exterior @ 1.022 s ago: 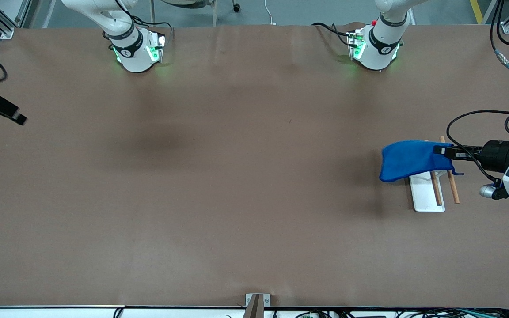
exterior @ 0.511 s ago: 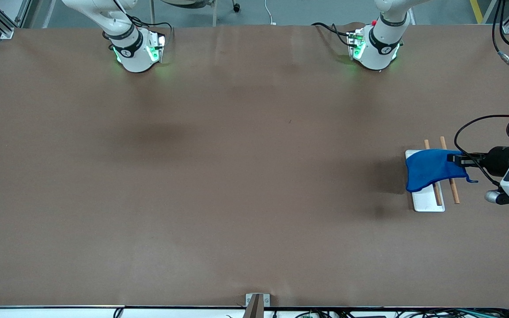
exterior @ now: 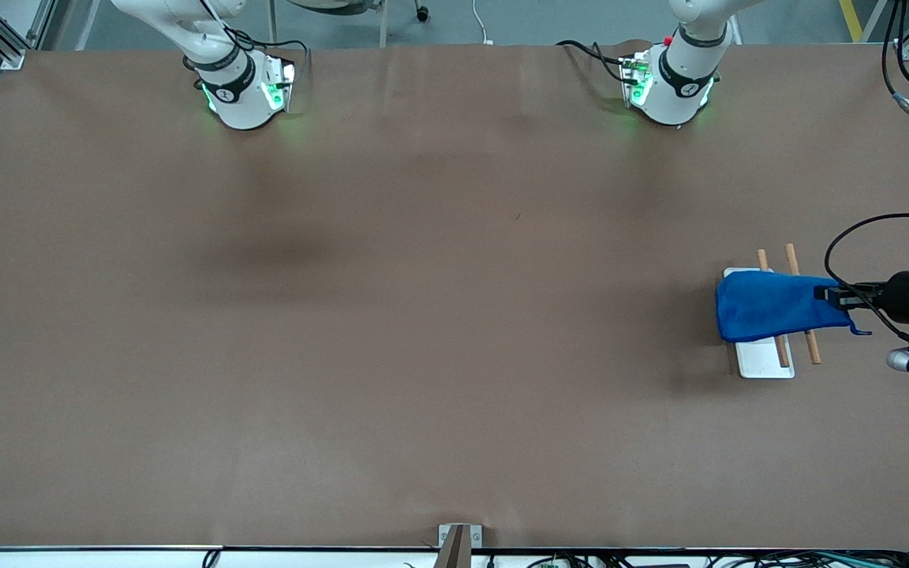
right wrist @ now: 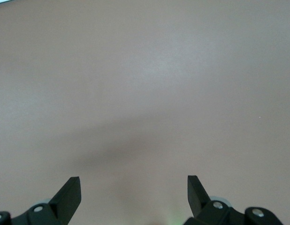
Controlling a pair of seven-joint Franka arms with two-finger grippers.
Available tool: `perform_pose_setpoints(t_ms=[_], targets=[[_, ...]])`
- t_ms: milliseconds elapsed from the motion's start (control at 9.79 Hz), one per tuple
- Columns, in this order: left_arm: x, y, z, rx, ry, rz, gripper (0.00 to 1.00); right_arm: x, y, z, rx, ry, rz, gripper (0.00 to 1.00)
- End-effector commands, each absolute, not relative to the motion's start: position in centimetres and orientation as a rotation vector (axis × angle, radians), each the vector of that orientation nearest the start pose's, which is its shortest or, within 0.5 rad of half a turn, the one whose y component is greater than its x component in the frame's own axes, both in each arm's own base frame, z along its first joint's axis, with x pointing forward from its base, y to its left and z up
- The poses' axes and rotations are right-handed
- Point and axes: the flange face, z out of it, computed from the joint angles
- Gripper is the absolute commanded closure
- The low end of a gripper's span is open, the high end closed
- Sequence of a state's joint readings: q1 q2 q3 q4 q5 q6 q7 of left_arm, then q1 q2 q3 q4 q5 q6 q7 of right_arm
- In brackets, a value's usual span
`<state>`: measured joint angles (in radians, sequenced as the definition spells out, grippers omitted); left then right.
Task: Right arm passes towel to left arm to hang
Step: 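Drape the towel over the wooden dowels with the left gripper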
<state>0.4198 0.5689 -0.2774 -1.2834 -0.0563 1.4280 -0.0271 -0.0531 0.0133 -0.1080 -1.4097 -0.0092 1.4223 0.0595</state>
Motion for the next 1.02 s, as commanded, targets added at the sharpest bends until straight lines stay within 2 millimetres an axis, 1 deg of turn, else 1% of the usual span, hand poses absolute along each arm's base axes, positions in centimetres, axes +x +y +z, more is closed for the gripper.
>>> perform_pose_setpoints(t_ms=[0, 102, 204, 409, 613, 715, 919], targets=[[65.5, 14.0, 39.1, -3.277, -0.318, 0.663, 1.00, 53.1, -8.9, 68.6, -3.196, 0.226, 0.004, 0.00], [65.3, 15.3, 39.0, -3.273, -0.347, 0.660, 1.00, 53.2, -9.0, 68.5, -3.196, 0.174, -0.005, 0.00], [65.4, 15.8, 38.9, -3.276, -0.360, 0.636, 1.00, 53.3, -8.9, 68.5, -3.193, 0.175, -0.018, 0.00], [65.4, 16.3, 38.9, -3.242, -0.350, 0.613, 1.00, 53.5, -8.6, 68.4, -3.180, 0.172, -0.040, 0.00], [65.4, 16.5, 39.1, -3.240, -0.349, 0.605, 1.00, 53.9, -8.8, 67.6, -3.170, 0.188, -0.056, 0.00], [65.5, 16.7, 39.1, -3.244, -0.336, 0.586, 1.00, 53.9, -8.8, 67.6, -3.170, 0.193, -0.053, 0.00], [65.4, 17.6, 38.8, -3.230, -0.321, 0.583, 1.00, 53.8, -8.5, 67.7, -3.161, 0.298, -0.041, 0.00]])
